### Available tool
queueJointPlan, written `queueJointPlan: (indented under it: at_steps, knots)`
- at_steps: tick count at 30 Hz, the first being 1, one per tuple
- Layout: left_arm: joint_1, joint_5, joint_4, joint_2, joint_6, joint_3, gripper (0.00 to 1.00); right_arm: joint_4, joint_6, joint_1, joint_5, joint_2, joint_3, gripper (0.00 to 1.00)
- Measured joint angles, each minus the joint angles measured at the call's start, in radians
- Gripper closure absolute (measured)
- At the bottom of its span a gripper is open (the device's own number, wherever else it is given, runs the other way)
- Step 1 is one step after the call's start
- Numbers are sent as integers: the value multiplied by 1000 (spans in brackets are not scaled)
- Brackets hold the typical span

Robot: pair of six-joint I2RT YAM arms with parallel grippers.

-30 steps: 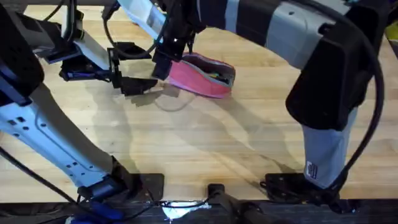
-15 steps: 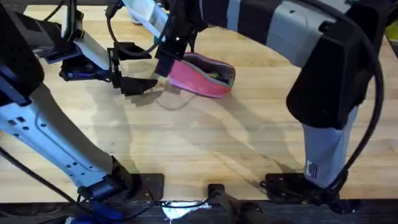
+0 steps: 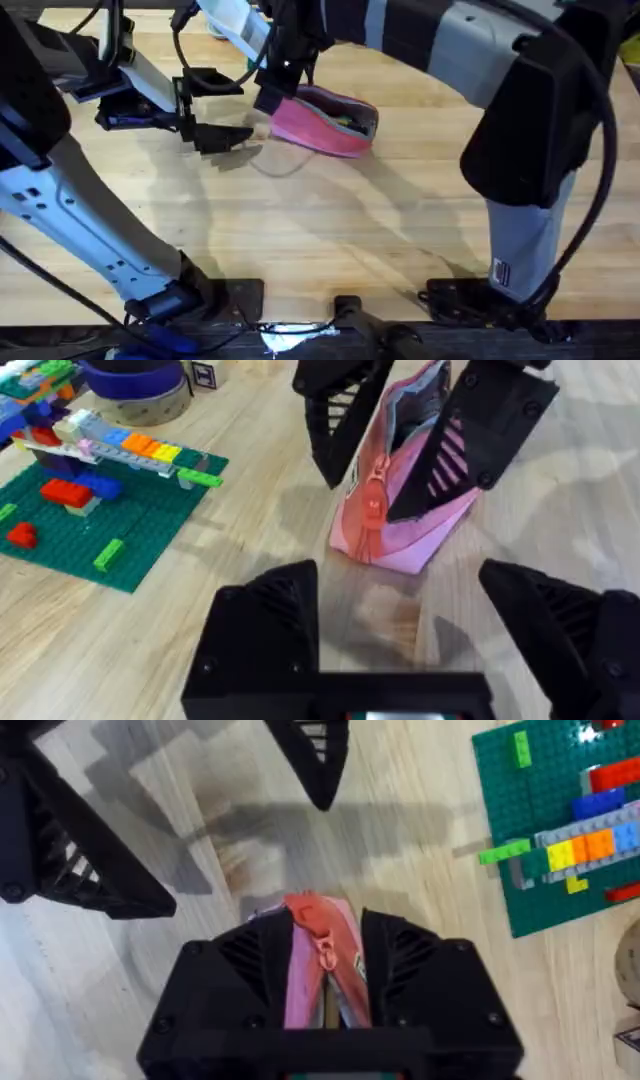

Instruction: Unzip the bag, pick up the pens from the table one at a time and place them inside, then zip the bag closed.

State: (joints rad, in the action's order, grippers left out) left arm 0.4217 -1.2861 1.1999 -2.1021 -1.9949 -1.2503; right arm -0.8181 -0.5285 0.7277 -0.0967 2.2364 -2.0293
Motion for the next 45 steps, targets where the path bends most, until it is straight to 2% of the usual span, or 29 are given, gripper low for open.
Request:
queueJointPlan:
  at_steps: [2, 5, 13, 20, 30, 33, 37, 40, 45]
  knots:
    - [0, 0, 0, 0, 0, 0, 6, -5, -3, 0, 0, 0, 0, 665]
    - [0, 0, 0, 0, 0, 0, 5, -6, -7, 0, 0, 0, 0, 870]
    - [0, 0, 0, 0, 0, 0, 4, -5, -7, 0, 0, 0, 0, 962]
    - [0, 0, 0, 0, 0, 0, 6, 4, 56, 0, 0, 0, 0, 970]
    - [-4, 0, 0, 0, 0, 0, 4, 11, 445, -1, 0, 0, 0, 970]
    - [-19, 0, 0, 0, 0, 0, 5, 25, 526, -3, 0, 0, 0, 969]
    - [-62, 2, -8, 0, 3, 0, 6, 53, 558, -5, 2, 2, 0, 968]
    - [-95, 15, -75, 0, 55, 0, 6, 76, 542, -6, 4, 6, 0, 969]
    - [-123, 46, -240, 0, 235, 0, 6, 116, 493, -6, 14, 7, 0, 968]
